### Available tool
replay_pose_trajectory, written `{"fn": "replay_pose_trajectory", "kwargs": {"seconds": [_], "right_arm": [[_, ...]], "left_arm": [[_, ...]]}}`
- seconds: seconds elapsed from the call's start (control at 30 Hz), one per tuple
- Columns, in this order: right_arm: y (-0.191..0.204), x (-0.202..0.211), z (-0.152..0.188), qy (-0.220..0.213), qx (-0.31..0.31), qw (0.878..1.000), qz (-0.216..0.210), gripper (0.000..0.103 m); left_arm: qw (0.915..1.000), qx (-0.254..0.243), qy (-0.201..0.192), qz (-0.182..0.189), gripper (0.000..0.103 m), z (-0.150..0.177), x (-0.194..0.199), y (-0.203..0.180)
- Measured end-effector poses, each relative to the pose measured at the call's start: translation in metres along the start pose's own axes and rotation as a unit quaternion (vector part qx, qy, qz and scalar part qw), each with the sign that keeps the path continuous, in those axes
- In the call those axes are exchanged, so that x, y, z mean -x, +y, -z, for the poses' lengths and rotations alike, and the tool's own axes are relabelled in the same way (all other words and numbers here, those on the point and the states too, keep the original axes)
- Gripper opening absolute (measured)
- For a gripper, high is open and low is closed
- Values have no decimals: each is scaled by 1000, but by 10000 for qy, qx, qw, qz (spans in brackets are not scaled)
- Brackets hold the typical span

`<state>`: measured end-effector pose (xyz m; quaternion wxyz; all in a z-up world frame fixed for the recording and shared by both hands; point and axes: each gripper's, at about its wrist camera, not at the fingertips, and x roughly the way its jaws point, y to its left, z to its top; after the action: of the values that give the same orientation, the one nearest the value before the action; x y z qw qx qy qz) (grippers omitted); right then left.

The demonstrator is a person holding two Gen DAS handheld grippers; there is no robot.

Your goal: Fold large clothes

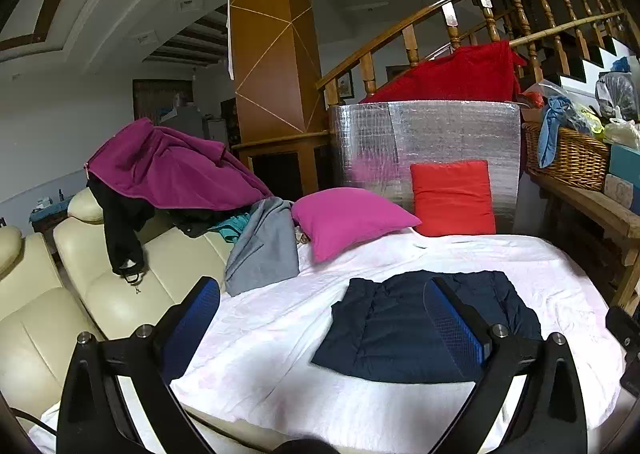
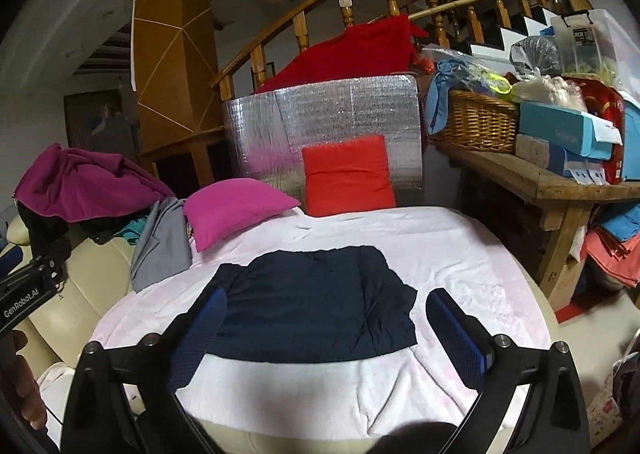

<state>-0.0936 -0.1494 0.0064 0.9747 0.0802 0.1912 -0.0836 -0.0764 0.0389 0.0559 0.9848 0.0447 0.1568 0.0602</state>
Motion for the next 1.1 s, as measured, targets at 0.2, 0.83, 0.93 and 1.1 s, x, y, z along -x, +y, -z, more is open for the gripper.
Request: {"fn": "replay_pose_trajectory", "kwargs": {"seconds": [0.2,0.83,0.93,1.1], "right_arm": [[-1,10,3,-65,-39,9999,-72,101],[-11,24,2,-158,-148,9998,-36,101],[-11,22,3,-128,-135,9998,-54,101],[-6,22,5,-117,-115,9999,-46,102]], "left_arm": [[10000,-37,-49,-19,102,-1,12,-7],[9998,-124,-126,91,102,-2,29,-19],[9998,-112,-139,77,102,-1,30,-18],[9999,-78,-118,74,102,-2,26,-14]]}}
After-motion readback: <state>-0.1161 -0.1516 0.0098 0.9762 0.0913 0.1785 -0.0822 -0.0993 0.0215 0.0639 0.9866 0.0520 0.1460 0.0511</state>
